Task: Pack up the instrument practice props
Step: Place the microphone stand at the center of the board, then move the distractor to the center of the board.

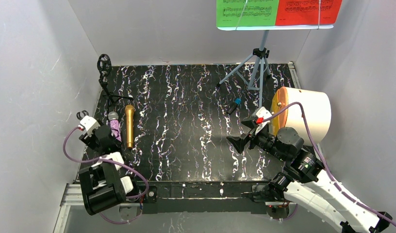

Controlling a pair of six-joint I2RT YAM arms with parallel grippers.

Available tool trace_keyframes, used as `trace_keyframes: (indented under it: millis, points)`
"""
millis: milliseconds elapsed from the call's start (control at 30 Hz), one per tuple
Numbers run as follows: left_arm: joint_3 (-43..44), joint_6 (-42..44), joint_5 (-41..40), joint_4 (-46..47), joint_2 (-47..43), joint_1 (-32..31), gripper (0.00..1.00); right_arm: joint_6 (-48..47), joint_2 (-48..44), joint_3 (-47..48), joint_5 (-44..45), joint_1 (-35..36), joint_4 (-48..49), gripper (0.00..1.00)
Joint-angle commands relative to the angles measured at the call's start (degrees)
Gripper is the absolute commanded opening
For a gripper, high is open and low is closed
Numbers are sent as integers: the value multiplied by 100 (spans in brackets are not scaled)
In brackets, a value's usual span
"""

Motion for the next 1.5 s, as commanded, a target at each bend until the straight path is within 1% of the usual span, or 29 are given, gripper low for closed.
trace_keyframes:
  millis: [0,33,67,167,300,400,467,600,700,767,867,900,933,1033,1100,1167,1200,1367,1467]
  points:
    - [-32,-339,-405,335,-579,12,70,87,30,-4,-45,2,293,99]
    - [9,-419,-468,109,-738,4,75,107,75,-6,-48,-1,333,99]
    - [73,-449,-527,-80,-867,-13,78,124,122,-2,-49,-5,355,99]
    - [219,-438,-758,-644,-1280,-227,81,175,338,65,-49,-2,398,99]
    - [807,-564,-1122,-2240,-1843,-536,83,402,825,300,212,1,310,99]
    - [1308,-1000,-1546,-3536,-2076,-749,87,640,1293,506,458,0,233,99]
    - [1536,-1275,-1683,-4197,-2191,-871,89,777,1674,692,606,0,191,99]
    - [1821,-1681,-1821,-5087,-2409,-1129,92,944,2505,1007,1017,-5,154,99]
    - [2098,-1496,-1696,-5440,-2654,-1443,93,968,3107,1193,1301,-89,325,99]
    - [2360,-1310,-1434,-5755,-2848,-1715,94,1098,3561,1307,1275,-303,547,99]
    - [2524,-868,-925,-5864,-3207,-2100,95,1493,4326,1591,1030,-920,831,99]
    - [2522,-761,-758,-5858,-3351,-2347,96,1623,4590,1701,1019,-1065,950,99]
    - [2493,-659,-584,-5817,-3495,-2494,98,1702,4854,1804,1024,-1186,1084,99]
    - [2261,-452,-188,-5527,-4057,-2862,98,2000,5676,2202,1040,-1523,1588,99]
    - [2088,-160,395,-5433,-4459,-3110,98,2211,6230,2524,1066,-1712,1806,99]
    - [1982,-81,808,-5432,-4782,-3310,98,2423,6792,2886,1075,-1878,1953,99]
    - [1918,-37,970,-5258,-4871,-3394,98,2502,7076,3070,1101,-1940,2000,99]
    - [1703,102,1126,-5101,-5082,-3778,98,2783,8277,3958,1580,-2086,2034,99]
    - [1678,159,1171,-5062,-5166,-3927,98,2816,8717,4237,1930,-2146,2024,99]
